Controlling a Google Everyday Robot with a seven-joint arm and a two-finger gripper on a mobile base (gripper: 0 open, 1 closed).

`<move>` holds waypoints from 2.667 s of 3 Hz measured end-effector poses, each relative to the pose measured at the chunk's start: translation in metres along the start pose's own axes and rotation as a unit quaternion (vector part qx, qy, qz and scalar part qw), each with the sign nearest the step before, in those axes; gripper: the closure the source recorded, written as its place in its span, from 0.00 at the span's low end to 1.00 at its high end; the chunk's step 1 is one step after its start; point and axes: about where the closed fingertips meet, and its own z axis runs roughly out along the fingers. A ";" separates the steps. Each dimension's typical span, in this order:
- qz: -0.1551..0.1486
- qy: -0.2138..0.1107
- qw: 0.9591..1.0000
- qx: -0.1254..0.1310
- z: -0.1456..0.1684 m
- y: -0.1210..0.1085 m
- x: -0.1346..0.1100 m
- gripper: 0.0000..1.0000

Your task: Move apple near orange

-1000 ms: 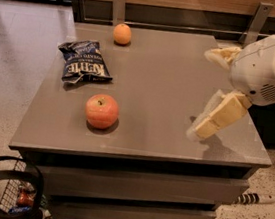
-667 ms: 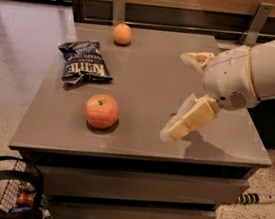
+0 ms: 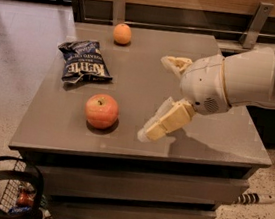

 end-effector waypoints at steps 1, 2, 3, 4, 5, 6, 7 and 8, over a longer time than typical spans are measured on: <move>0.009 -0.011 1.000 -0.011 0.014 -0.005 0.005 0.00; 0.025 -0.035 0.999 -0.023 0.040 -0.015 0.018 0.00; 0.035 -0.063 0.997 -0.032 0.063 -0.025 0.026 0.00; 0.038 -0.090 0.994 -0.042 0.082 -0.029 0.029 0.00; 0.032 -0.111 0.992 -0.054 0.099 -0.025 0.025 0.00; 0.025 -0.128 0.989 -0.067 0.114 -0.019 0.020 0.00; 0.020 -0.142 0.986 -0.080 0.127 -0.011 0.015 0.00; 0.018 -0.154 0.984 -0.091 0.137 -0.003 0.013 0.00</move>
Offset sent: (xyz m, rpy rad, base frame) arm 0.0578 0.0252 -0.0713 0.1653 0.1051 0.0276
